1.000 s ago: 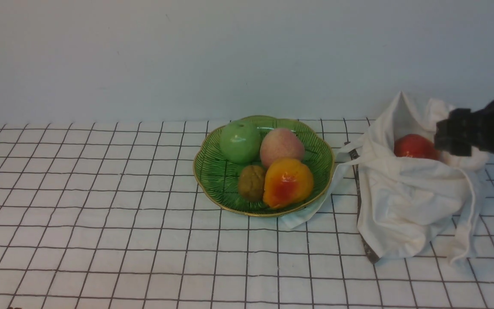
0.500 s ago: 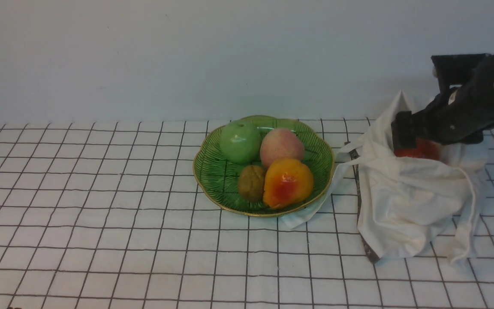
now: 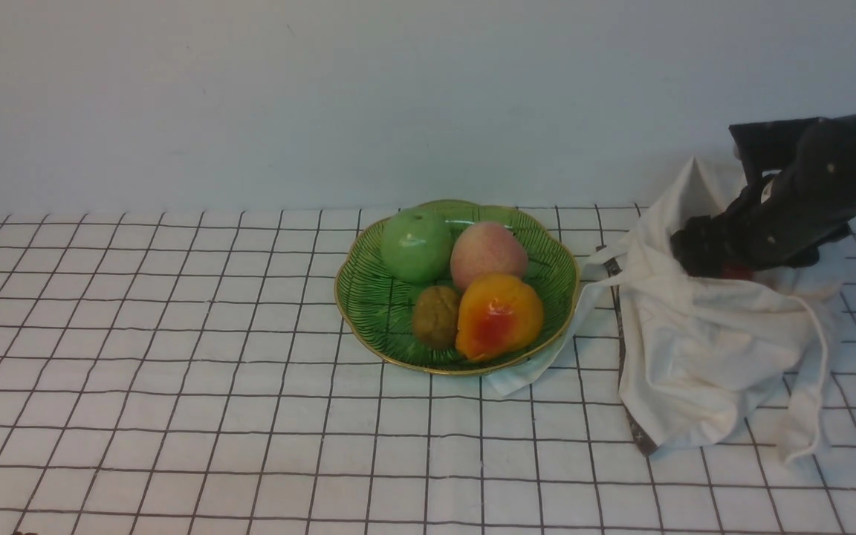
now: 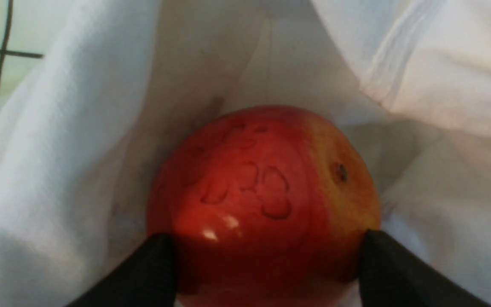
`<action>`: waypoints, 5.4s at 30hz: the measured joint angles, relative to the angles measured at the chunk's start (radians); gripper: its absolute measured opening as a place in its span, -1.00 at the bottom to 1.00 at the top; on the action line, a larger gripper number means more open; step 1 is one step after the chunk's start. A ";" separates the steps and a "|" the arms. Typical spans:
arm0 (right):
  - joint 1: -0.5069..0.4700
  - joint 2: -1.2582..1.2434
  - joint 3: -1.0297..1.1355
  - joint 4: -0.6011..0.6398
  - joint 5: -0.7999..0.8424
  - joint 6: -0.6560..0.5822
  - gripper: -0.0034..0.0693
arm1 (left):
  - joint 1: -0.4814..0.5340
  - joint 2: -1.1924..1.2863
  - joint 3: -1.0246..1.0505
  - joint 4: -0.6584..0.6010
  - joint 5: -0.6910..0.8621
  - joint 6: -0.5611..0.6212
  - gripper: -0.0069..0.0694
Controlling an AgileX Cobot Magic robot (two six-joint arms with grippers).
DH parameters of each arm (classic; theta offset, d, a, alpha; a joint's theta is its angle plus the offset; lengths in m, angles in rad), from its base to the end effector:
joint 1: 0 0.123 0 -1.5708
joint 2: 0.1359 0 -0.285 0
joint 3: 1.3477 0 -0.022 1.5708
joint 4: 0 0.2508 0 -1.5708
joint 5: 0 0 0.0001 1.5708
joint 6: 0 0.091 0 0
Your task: Take the fruit out of the bag on the white checkered tablecloth and place them on the plate.
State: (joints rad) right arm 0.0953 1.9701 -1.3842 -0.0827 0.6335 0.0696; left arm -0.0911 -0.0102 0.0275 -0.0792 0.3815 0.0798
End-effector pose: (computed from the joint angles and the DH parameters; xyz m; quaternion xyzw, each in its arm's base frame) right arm 0.4133 0.0350 0.1852 -0.0397 0.9748 -0.0131 0.2192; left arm 0.0520 -0.0075 0.1703 0.0480 0.8065 -0.0369 0.5882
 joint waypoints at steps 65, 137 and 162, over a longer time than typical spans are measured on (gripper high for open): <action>0.000 -0.279 -0.083 0.050 0.205 -0.016 0.78 | 0.000 0.000 0.000 0.000 0.000 0.000 -0.84; 0.252 -1.266 0.309 0.239 0.492 -0.150 -0.94 | 0.000 0.000 0.000 0.000 0.000 0.000 -0.84; 0.252 -1.589 0.889 0.273 -0.293 -0.153 -0.94 | 0.000 0.000 0.000 0.000 0.000 0.000 -0.84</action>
State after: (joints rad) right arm 0.3471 0.3810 -0.4956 0.1907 0.3406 -0.0838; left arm -0.0911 -0.0102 0.0275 -0.0792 0.3815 0.0798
